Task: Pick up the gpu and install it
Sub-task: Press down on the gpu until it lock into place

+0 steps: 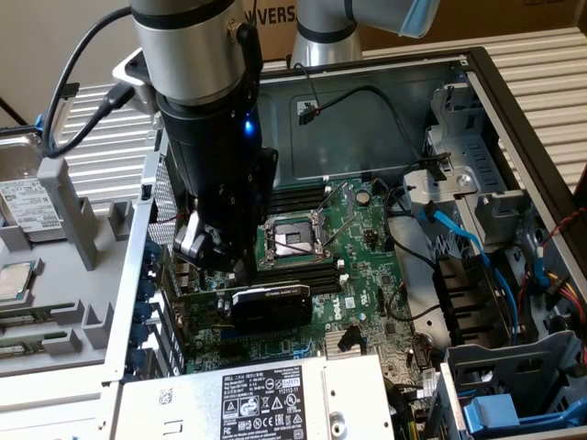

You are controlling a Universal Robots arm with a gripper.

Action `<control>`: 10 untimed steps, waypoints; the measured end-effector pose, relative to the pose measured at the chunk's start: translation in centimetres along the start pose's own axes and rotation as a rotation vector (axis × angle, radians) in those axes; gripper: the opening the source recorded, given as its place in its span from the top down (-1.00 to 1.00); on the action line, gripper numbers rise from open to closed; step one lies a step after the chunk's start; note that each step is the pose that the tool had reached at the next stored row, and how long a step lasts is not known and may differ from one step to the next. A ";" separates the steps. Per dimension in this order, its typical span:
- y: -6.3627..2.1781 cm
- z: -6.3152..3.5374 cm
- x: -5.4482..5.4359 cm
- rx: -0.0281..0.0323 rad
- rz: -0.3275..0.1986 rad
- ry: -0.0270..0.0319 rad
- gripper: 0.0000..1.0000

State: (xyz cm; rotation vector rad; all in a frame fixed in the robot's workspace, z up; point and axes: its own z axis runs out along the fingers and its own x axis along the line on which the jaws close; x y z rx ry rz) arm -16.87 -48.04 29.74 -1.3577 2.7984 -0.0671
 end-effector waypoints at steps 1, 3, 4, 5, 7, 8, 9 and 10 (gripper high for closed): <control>0.00 0.01 0.0 -0.0008 0.012 -0.0007 0.79; -0.01 0.00 0.0 -0.0022 0.038 -0.0011 0.79; -0.01 0.00 0.0 -0.0025 0.052 -0.0010 0.79; 0.00 -0.01 0.0 -0.0026 0.065 -0.0007 0.79; -0.01 0.00 0.0 -0.0028 0.095 0.0003 0.79; -0.01 0.00 0.0 -0.0027 0.110 0.0008 0.79; -0.01 0.01 0.0 -0.0027 0.125 0.0014 0.79; -0.01 0.01 0.0 -0.0025 0.140 0.0021 0.79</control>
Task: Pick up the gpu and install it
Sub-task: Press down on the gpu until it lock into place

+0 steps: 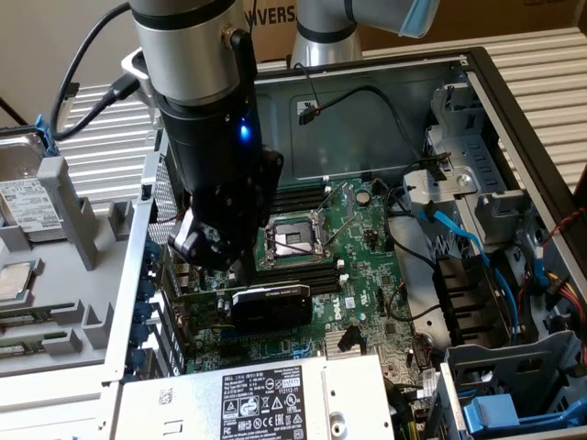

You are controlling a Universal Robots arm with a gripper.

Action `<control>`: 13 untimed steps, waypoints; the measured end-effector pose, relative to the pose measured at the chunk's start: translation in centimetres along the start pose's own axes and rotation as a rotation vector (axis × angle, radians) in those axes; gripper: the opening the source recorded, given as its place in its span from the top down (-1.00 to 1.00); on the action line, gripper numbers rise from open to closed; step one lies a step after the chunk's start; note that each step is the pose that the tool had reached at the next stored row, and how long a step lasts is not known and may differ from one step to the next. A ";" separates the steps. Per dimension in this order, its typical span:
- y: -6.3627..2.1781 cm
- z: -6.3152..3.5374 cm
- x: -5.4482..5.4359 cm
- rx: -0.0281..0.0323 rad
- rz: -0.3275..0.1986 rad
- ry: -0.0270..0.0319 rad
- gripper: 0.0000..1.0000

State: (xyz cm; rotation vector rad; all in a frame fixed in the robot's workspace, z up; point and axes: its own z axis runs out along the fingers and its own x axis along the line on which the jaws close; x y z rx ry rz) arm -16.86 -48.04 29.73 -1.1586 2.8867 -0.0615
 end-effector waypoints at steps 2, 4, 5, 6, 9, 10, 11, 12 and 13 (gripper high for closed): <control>0.00 -0.01 0.0 0.0004 0.030 0.0016 0.79; 0.00 0.00 0.0 0.0008 0.062 0.0030 0.79; 0.00 -0.01 0.0 0.0011 0.079 0.0039 0.79; 0.00 -0.01 0.0 0.0013 0.095 0.0047 0.79; 0.00 0.02 0.0 0.0020 0.145 0.0072 0.79; 0.00 0.03 0.0 0.0022 0.161 0.0079 0.79; 0.00 0.03 0.0 0.0024 0.177 0.0087 0.79; 0.00 0.03 0.0 0.0026 0.192 0.0094 0.79; 0.00 0.04 0.0 0.0028 0.208 0.0101 0.79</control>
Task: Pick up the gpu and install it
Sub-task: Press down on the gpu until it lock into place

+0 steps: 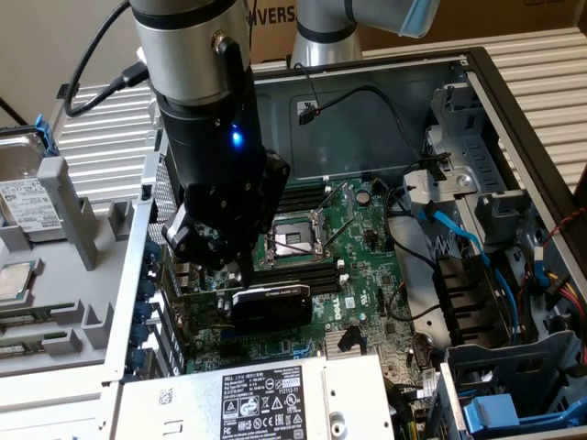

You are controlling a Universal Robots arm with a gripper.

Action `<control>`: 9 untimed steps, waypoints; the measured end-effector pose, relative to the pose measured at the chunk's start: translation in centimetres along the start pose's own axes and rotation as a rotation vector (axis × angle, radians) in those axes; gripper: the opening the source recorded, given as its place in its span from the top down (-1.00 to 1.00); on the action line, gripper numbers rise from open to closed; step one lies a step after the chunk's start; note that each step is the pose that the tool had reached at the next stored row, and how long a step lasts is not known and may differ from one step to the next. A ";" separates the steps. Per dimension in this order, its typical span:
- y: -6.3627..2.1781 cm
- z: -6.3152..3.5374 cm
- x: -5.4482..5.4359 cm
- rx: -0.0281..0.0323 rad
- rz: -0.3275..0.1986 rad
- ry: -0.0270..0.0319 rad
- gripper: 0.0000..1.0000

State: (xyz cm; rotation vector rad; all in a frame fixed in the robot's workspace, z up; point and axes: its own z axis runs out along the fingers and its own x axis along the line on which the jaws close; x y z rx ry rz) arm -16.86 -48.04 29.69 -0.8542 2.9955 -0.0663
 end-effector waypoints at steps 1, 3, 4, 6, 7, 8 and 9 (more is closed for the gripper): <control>0.00 0.00 0.0 0.0002 0.015 0.0008 0.79; 0.00 0.02 0.0 0.0006 0.042 0.0020 0.79; 0.00 0.03 0.0 0.0007 0.056 0.0027 0.79; 0.00 0.06 0.0 0.0012 0.087 0.0042 0.79; 0.00 0.07 0.0 0.0014 0.103 0.0050 0.79; 0.00 0.08 0.0 0.0016 0.120 0.0058 0.79; 0.00 0.09 0.0 0.0018 0.138 0.0066 0.79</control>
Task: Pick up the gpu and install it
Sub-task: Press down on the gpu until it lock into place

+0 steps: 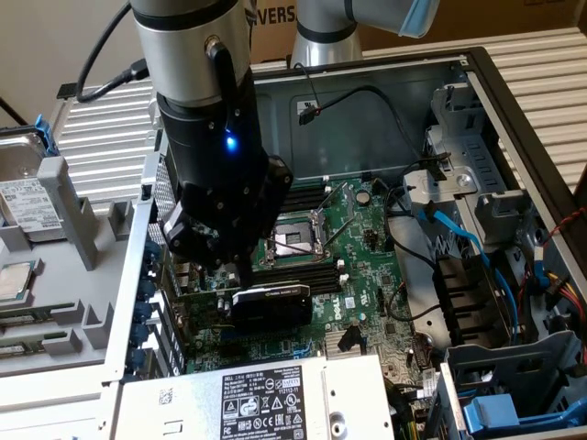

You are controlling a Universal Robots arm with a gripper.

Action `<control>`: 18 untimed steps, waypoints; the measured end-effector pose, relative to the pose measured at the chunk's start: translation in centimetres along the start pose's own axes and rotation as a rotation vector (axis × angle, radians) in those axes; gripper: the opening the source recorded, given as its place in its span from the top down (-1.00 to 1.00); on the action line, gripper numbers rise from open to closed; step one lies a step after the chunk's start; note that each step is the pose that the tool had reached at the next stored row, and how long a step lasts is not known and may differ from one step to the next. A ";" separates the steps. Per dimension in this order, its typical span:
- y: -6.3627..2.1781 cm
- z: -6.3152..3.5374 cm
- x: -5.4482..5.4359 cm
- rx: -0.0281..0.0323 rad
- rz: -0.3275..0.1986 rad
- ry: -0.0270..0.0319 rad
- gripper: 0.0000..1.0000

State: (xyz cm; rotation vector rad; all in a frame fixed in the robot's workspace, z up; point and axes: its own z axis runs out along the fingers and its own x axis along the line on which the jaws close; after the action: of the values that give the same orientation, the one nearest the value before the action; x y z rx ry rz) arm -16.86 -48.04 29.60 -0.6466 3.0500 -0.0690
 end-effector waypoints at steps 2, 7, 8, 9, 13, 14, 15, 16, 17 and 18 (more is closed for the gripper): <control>0.00 0.02 0.0 0.0004 0.033 0.0015 0.79; 0.00 0.05 0.0 0.0015 0.115 0.0055 0.79; 0.00 0.05 0.0 0.0018 0.131 0.0063 0.79; 0.00 0.06 0.0 0.0020 0.148 0.0071 0.79; 0.01 0.08 0.0 0.0028 0.207 0.0099 0.79; 0.01 0.09 0.0 0.0029 0.219 0.0105 0.79; 0.01 0.09 0.0 0.0031 0.230 0.0110 0.79; 0.01 0.09 0.0 0.0031 0.236 0.0112 0.79; 0.01 0.09 0.0 0.0031 0.236 0.0112 0.79; 0.00 0.09 0.0 0.0032 0.236 0.0113 0.79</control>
State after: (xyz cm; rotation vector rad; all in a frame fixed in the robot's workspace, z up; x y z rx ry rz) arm -16.86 -48.04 29.51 -0.2825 3.1102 -0.0729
